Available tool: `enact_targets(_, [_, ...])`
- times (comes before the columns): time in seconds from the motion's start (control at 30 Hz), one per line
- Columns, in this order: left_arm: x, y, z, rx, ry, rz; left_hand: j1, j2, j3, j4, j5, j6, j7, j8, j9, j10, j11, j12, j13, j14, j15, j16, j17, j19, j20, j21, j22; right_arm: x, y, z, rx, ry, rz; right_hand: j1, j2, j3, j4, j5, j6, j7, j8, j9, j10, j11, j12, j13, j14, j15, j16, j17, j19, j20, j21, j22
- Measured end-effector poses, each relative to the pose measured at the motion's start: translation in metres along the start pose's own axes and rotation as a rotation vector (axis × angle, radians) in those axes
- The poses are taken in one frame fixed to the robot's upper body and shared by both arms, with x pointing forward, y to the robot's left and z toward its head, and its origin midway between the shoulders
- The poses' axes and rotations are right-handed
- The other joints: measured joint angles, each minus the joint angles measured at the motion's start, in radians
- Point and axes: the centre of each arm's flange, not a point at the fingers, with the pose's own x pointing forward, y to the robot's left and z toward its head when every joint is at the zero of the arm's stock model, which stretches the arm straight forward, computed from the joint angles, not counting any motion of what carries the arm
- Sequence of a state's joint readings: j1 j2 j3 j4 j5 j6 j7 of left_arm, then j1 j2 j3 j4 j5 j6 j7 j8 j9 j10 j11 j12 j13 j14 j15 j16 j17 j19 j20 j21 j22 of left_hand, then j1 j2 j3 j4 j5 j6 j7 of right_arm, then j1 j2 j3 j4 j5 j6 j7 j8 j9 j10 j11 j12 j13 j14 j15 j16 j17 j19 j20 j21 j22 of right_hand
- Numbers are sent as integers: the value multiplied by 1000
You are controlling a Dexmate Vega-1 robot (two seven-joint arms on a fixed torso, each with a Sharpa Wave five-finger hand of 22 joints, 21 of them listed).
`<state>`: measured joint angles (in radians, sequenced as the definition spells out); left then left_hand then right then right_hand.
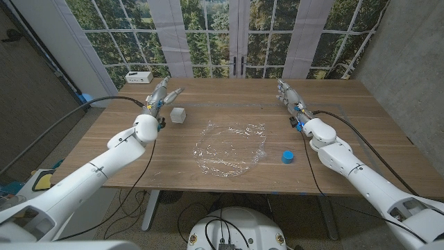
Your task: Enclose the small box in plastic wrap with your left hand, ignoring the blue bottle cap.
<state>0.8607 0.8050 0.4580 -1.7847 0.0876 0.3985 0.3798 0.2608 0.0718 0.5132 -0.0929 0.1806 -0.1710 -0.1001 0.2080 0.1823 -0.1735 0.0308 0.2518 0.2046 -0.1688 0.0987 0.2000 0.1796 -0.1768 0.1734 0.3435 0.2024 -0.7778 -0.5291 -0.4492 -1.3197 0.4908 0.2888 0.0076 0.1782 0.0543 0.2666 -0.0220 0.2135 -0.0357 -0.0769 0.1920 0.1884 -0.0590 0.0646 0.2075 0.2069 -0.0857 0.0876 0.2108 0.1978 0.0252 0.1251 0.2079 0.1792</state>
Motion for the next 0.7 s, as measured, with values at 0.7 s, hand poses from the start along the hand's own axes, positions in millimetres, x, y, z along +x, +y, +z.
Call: enact_targets(0.7, [4,-11,10,249,140,-67,81,-59,-15,-69,3,0,47,-16,6,0,32,0,12,103,-34,24,9,92,-6,27,0,3,7,2,-10,-19,18,0,0,0,-8,-7,0,0,0,0,20,12,4,0,15,4,0,0,-4,4,0,0])
